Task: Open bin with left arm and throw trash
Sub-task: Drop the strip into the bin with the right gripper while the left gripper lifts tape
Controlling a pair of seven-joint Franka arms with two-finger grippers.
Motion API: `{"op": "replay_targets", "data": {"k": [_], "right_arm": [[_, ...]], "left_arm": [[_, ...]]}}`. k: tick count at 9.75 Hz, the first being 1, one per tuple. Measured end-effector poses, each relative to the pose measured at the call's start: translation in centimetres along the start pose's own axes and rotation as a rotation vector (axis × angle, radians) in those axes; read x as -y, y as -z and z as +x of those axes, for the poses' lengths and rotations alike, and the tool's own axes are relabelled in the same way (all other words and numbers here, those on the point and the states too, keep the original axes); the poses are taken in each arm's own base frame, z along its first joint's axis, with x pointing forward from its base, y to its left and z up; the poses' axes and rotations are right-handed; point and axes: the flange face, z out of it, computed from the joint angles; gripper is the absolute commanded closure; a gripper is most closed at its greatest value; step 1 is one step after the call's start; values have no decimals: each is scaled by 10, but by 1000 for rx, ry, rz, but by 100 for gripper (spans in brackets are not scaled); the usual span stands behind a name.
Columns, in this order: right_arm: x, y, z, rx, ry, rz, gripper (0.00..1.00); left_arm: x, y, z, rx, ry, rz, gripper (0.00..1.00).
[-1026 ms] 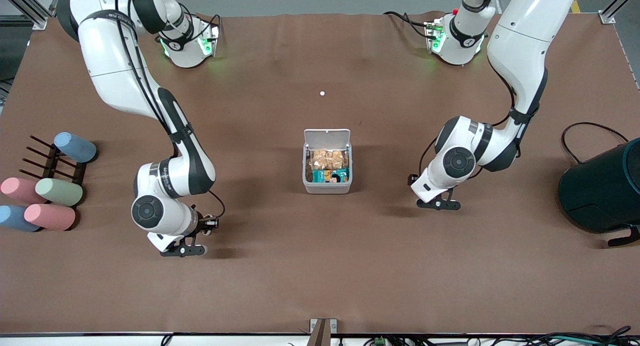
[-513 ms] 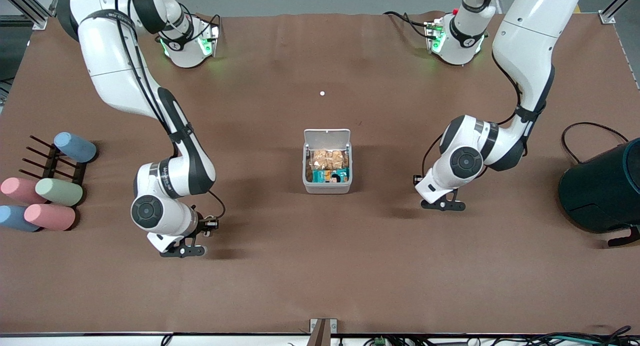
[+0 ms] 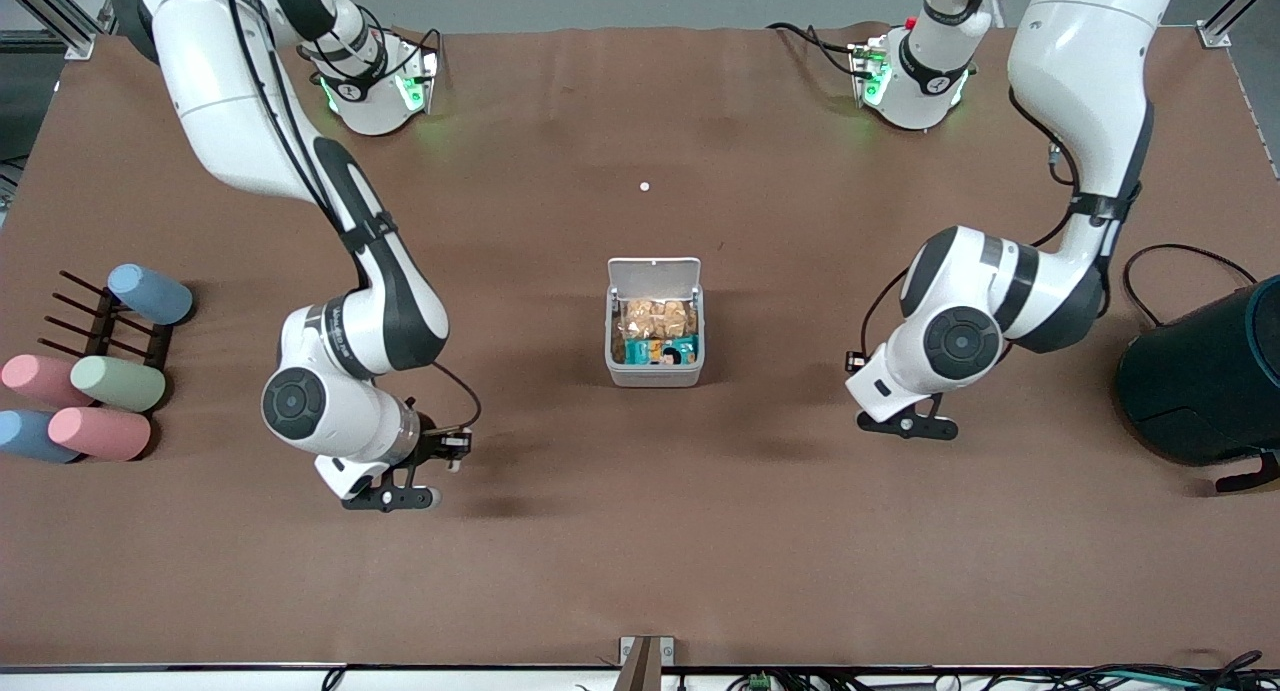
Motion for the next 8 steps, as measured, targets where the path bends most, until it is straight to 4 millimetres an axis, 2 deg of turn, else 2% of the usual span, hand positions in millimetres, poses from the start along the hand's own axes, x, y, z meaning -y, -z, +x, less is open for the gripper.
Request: {"op": "replay_targets", "data": {"k": [2,4,5,8], "right_arm": [[71,8,-30,21,-92,40,91],[149,10,-76,53,-147,37,91],[177,8,-96,64,-167,33,91],[242,-9,-153,97,-183,15,91]], "left_arm": [[7,26,6,-21,-4,-1,100],[3,40,9,-44,-10,-4,100],[-1,44,10,-52,-15,-4,100],[-9,53,10,-68,-27,-9,100]]}}
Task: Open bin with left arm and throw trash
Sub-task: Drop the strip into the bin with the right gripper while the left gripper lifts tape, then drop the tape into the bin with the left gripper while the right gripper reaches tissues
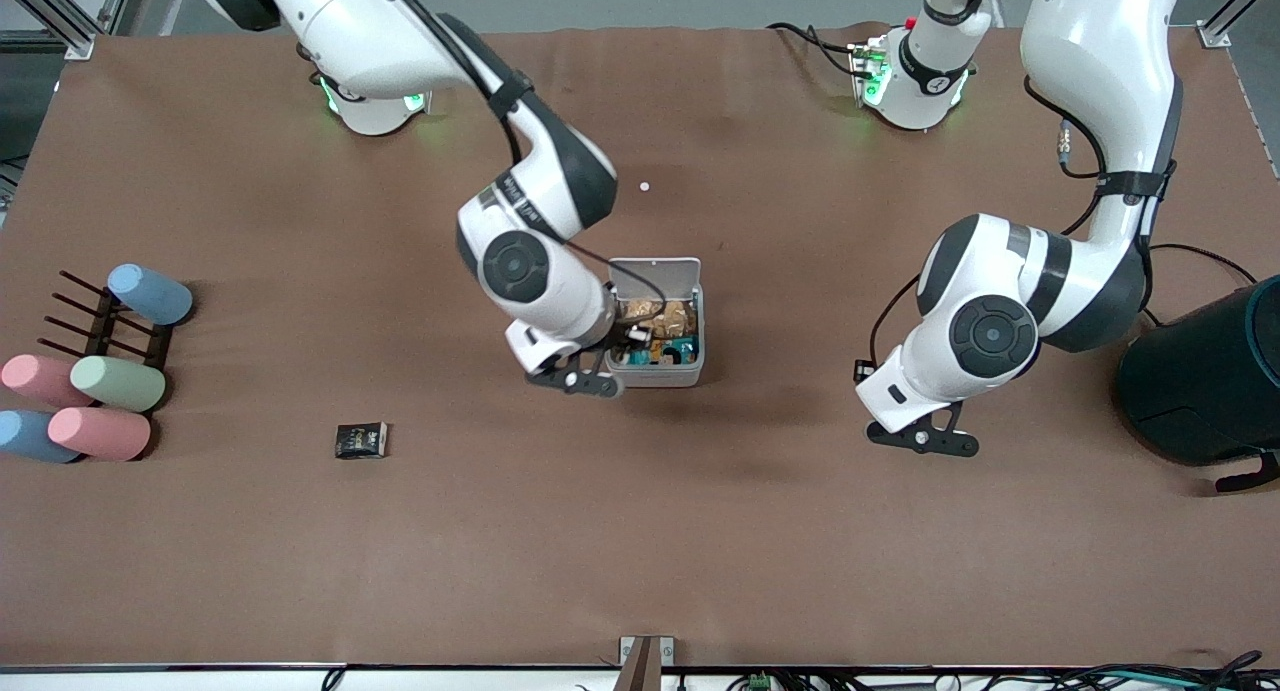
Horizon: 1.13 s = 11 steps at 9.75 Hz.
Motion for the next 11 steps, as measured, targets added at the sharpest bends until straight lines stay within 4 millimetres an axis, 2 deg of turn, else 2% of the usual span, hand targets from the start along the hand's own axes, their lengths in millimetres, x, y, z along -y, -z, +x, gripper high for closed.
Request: {"op": "replay_targets", "data": {"k": [1,3,5,7,9,10,11], "right_arm": [[8,-4,-12,4,5,-4,86],[13,-6,-19,7,17,-6,45],[13,-6,-18,6,15,-8,7],[11,1,-14,-3,11,-5,3],[5,27,-4,-30,10,12,2],[-11,45,15,-44,32,16,2],[-36,63,41,-49,82,10,2]], "left_arm": [[-3,1,0,-1,-5,-2,100],[-10,3,-1,-4,-13,-11,100],[-21,10,-1,-14,-25,-25,100],[-39,17,-2,-26,-29,-33,100],[-54,26,-1,-36,-14,-68,100],[-67,34,-1,-42,16,-107,100],[-84,42,-2,-47,53,-128,100]]}}
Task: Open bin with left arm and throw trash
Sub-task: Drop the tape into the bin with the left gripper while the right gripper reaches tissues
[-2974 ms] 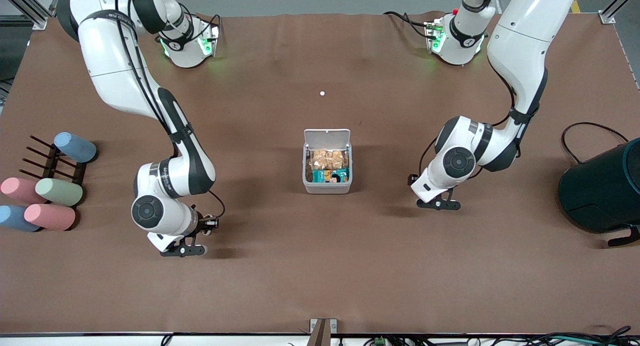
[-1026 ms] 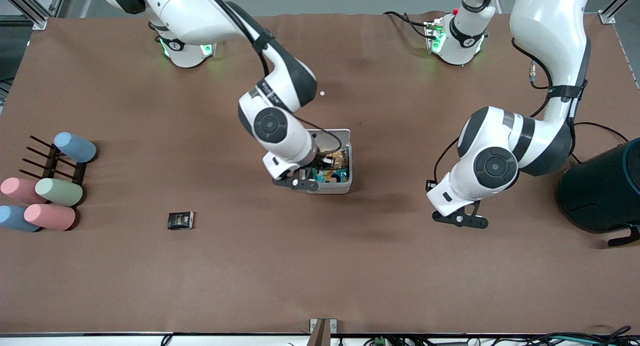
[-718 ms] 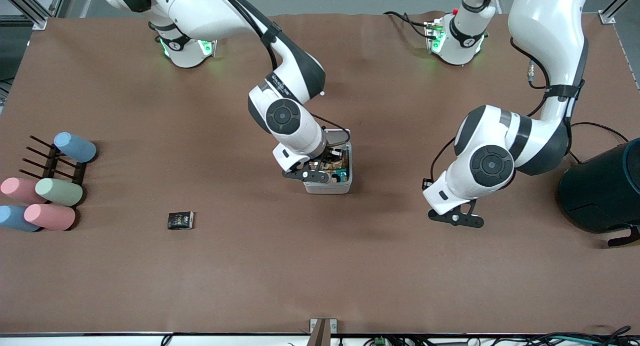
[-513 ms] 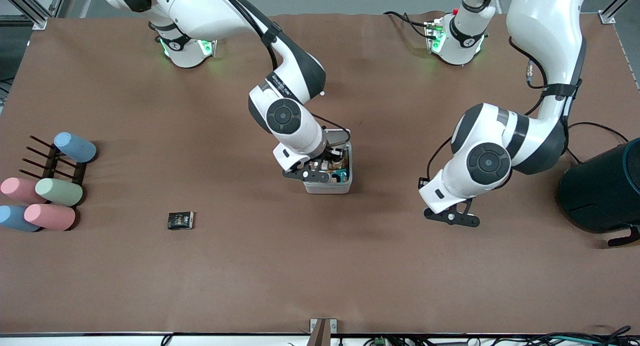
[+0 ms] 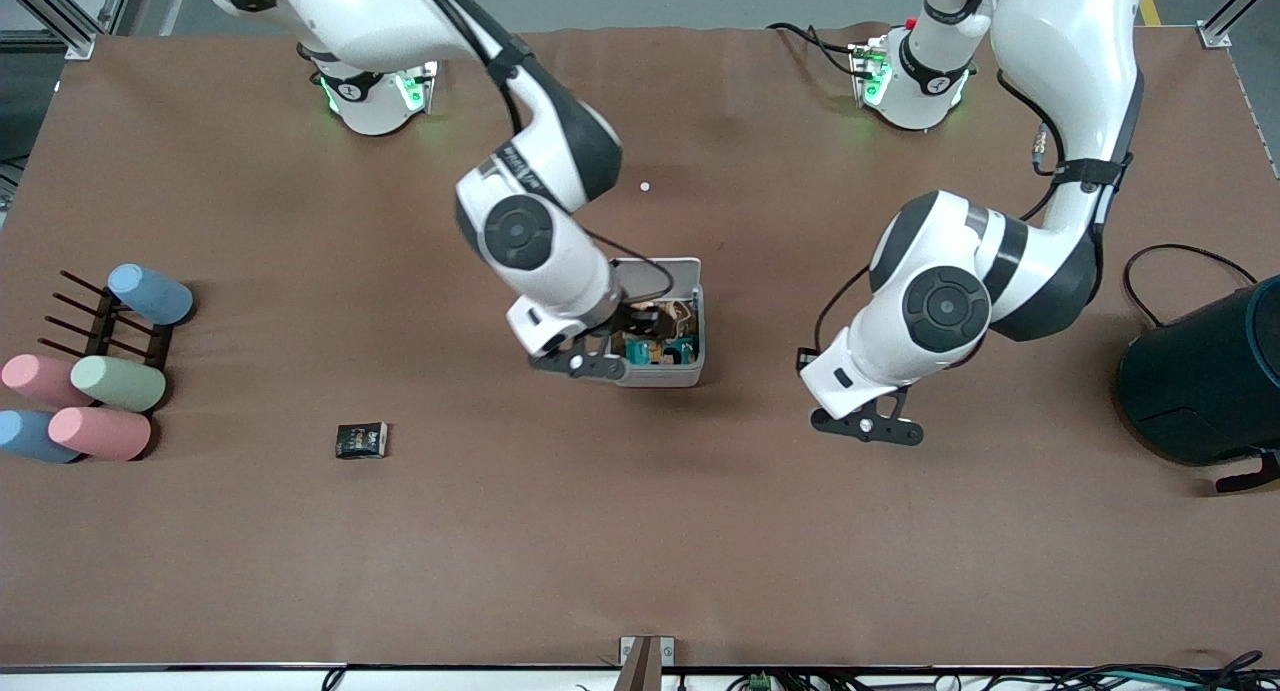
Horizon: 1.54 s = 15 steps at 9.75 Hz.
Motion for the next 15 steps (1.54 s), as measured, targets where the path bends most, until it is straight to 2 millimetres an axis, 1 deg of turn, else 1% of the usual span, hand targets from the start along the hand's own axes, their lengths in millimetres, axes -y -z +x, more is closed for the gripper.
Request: {"op": "replay_targets", "data": {"k": [1,2,3,4,5,6,7,9,10,11,12,13,15], "right_arm": [[-34,14,28,-5,45,-11,2],[-70,24,53,-22,74,-46,1],[-94,29,69,-59,107,-123,1],[-105,29,75,-93,143,-210,1],[-109,28,76,-105,164,-262,1],[-119,30,81,-112,160,-284,1],[-138,34,92,-113,154,-294,1],[-192,39,123,-112,222,-299,0],[-221,36,139,-125,274,-295,0],[-248,28,153,-120,314,-297,0],[-266,17,161,-106,347,-300,0],[-272,8,163,-88,434,-318,0],[-276,1,165,-33,710,-341,0]], "left_arm": [[-23,0,-6,-2,37,-4,100],[-53,-5,-14,2,71,-3,100],[-83,-11,-22,2,101,-5,100],[-109,-15,-26,-8,126,-14,100],[-128,-20,-28,-23,141,-29,100],[-143,-23,-30,-39,150,-43,100],[-155,-25,-32,-56,152,-58,100],[-166,-26,-30,-99,158,-94,100],[-174,-29,-31,-111,168,-108,100],[-184,-34,-35,-112,173,-112,98],[-191,-37,-38,-108,172,-112,98],[-194,-41,-40,-99,172,-112,98],[-200,-58,-43,-67,171,-110,95]]}}
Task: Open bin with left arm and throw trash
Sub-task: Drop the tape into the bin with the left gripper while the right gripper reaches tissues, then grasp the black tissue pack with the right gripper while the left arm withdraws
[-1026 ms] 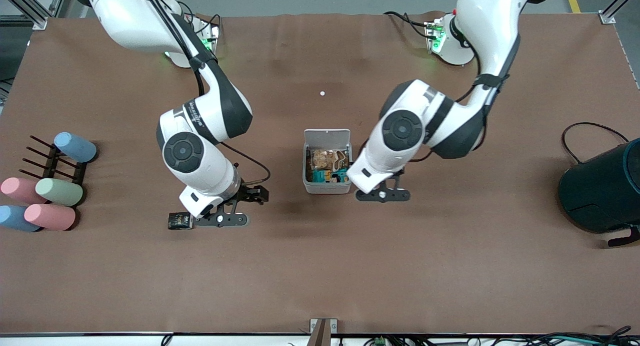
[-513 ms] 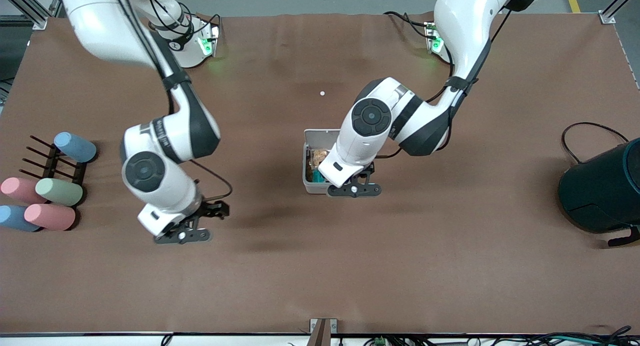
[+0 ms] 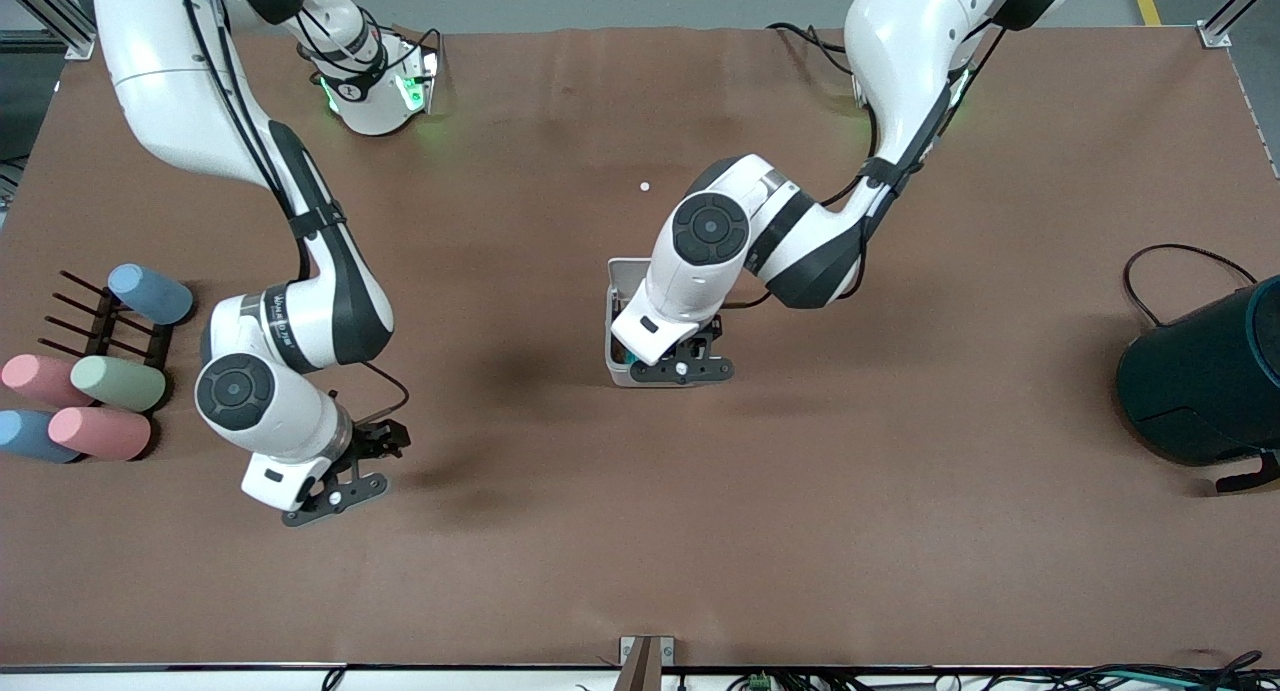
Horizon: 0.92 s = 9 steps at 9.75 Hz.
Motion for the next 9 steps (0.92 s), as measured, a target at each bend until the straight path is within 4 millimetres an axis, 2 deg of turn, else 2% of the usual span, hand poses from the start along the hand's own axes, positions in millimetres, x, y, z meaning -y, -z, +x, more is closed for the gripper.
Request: {"op": "replay_targets", "data": {"k": [1,2,3,7,9], "right_arm": [[-4,-2,-2,3,126,1,0],[-9,-5,-4,6,225,2,0],[-16,-7,-7,10,305,4,0],[-62,-23,-34,21,626,32,2],[-64,-37,-34,-2,768,34,3]], "left_arm": [[0,-8,-3,20,-3,16,88],[2,-13,-5,40,-3,34,25],[3,-16,-6,50,-4,45,0],[8,-13,0,48,-6,47,0],[21,-3,10,49,12,60,0]]}}
